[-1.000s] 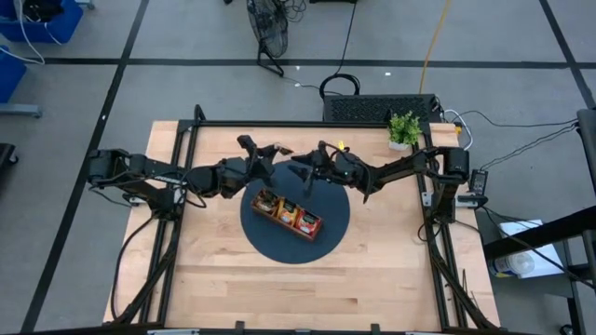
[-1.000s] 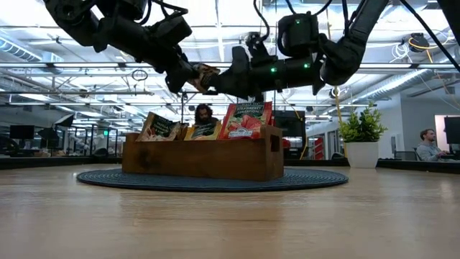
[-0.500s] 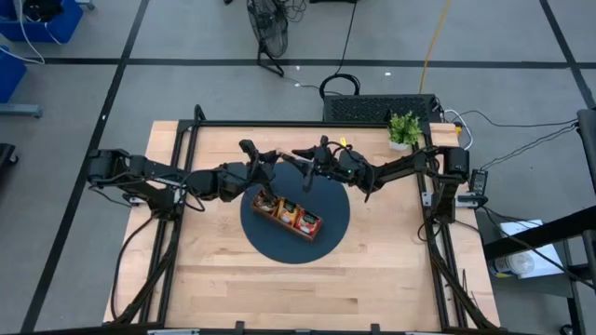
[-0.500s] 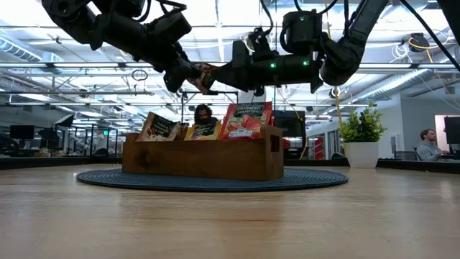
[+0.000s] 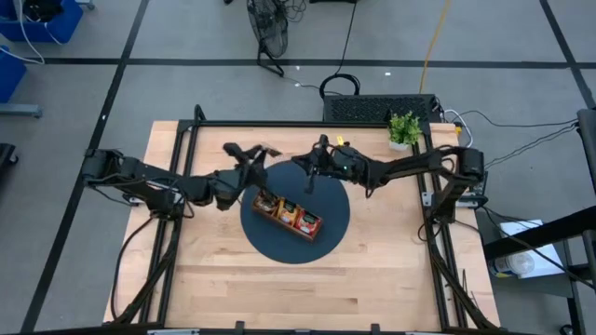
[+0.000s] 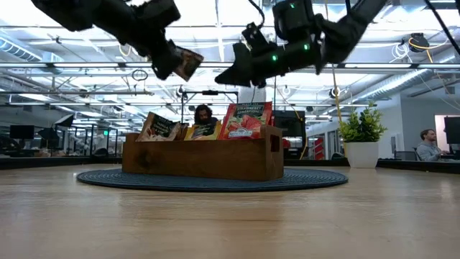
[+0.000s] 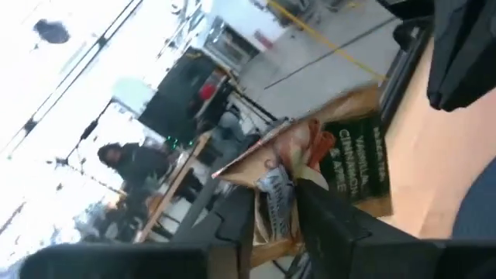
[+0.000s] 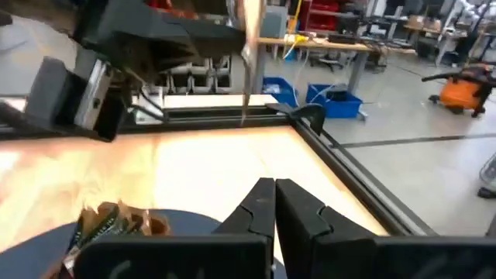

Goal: Pick & Place Tea
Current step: Put the brown tea bag into the left section of the wooden organizer

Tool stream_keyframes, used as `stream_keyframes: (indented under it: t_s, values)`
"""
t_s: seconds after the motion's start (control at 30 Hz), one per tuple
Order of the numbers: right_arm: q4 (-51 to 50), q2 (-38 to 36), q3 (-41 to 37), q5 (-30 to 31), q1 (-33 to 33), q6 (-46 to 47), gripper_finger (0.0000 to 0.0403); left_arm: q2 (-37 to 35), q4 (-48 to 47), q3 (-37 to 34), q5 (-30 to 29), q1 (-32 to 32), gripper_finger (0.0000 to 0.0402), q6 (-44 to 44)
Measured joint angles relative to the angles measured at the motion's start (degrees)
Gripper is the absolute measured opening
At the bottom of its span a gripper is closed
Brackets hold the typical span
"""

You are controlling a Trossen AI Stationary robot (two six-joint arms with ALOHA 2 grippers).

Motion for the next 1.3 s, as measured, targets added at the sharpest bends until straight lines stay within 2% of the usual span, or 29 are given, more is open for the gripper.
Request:
stream_keyframes:
  t_s: [0.1,0.23,0.4,0.5,0.57,0.77,1.07,1.3]
  values:
    - [-5.3,-1.48,2.82,-0.07,1.63,-2.27,0.0,-2.73,-0.88,-0.37,-0.66,-1.72,0.0116,-2.12]
    - [-7.59,-1.79,4.99,-0.08,3.65,-5.18,0.0,-5.65,-1.23,-1.56,3.38,-3.13,0.0114,-3.66]
    - [-3.53,-1.72,5.04,0.07,3.66,-4.6,0.0001,-8.39,-2.94,-2.05,7.5,-4.23,0.0059,-3.85]
    - [-2.3,-1.69,5.1,-0.83,2.2,-2.93,0.0015,-8.81,-3.63,-2.05,9.45,-4.79,0.0023,-4.05]
    - [-1.5,-0.73,5.1,-4.14,0.42,-0.14,0.0035,-8.87,-3.47,-2.05,10.05,-5.02,0.001,-3.38]
    - [1.58,3.88,5.08,-13.63,-3.56,8.92,0.0102,-8.83,-3.6,-2.08,10.11,-5.6,0.0013,-2.56]
    - [20.69,9.22,5.08,-28.19,-5.65,23.43,0.0162,-8.83,-3.26,-2.06,8.25,-5.95,0.0007,-0.32]
    - [22.87,9.98,5.08,-28.52,-5.68,25.38,0.0173,-8.83,-3.15,-2.07,9.15,-5.91,0.001,-0.49]
